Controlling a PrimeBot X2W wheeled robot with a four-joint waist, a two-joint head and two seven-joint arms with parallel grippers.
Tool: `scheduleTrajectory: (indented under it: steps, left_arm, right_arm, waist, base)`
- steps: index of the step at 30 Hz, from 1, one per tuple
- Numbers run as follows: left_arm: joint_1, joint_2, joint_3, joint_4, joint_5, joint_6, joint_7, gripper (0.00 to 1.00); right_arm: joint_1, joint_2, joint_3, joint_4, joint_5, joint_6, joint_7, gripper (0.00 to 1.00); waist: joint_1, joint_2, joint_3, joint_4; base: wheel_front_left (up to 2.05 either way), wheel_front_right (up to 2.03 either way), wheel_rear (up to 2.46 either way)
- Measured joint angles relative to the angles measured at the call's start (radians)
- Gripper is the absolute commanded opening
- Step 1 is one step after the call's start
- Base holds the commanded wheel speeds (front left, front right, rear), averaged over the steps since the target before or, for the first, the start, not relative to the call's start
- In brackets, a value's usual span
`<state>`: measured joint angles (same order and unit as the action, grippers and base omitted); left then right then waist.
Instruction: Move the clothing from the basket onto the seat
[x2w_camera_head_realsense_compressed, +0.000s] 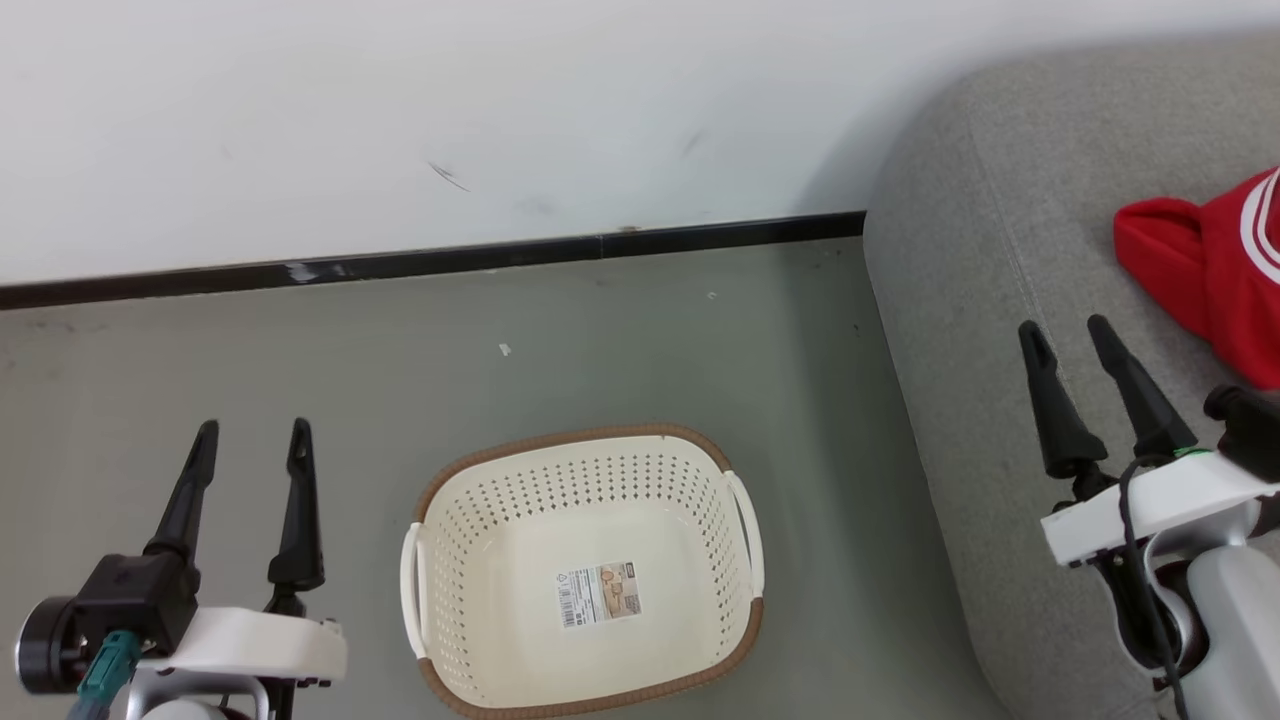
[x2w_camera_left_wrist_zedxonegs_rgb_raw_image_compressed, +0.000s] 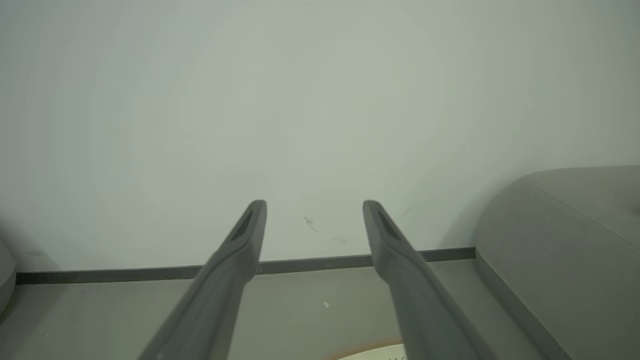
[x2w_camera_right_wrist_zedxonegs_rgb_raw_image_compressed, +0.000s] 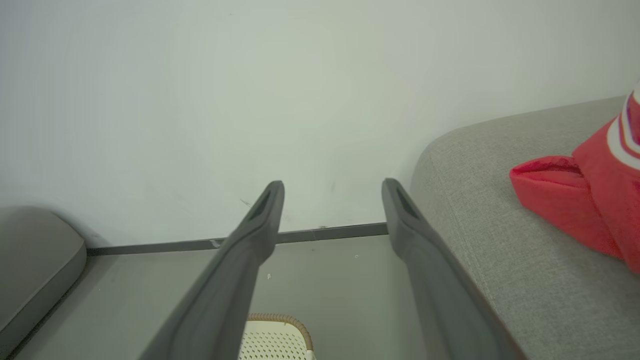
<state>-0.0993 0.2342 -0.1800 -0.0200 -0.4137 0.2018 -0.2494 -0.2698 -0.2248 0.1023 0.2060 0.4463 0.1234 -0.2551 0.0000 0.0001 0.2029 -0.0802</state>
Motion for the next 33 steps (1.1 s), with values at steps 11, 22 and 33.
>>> scheduleTrajectory:
  steps: [11, 22, 33]
  left_arm:
    - [0.068, 0.000, 0.039, 0.024, 0.015, 0.026, 0.000, 1.00]
    - [0.134, -0.013, 0.036, 0.046, 0.022, 0.025, 0.000, 1.00]
    - [0.174, -0.023, 0.038, 0.052, 0.029, 0.024, 0.000, 1.00]
  right_arm:
    - [0.099, 0.094, -0.025, -0.061, -0.109, 0.000, 0.000, 1.00]
    - [0.232, 0.159, -0.045, -0.072, -0.195, 0.000, 0.000, 1.00]
    - [0.305, 0.173, -0.053, -0.102, -0.226, 0.000, 0.000, 1.00]
  waist:
    - [0.0000, 0.0000, -0.063, 0.042]
    - [0.0000, 0.0000, -0.126, 0.067]
    - [0.0000, 0.0000, -0.178, 0.082]
  base:
    - [0.00, 0.00, 0.00]
    - [0.00, 0.00, 0.00]
    - [0.00, 0.00, 0.00]
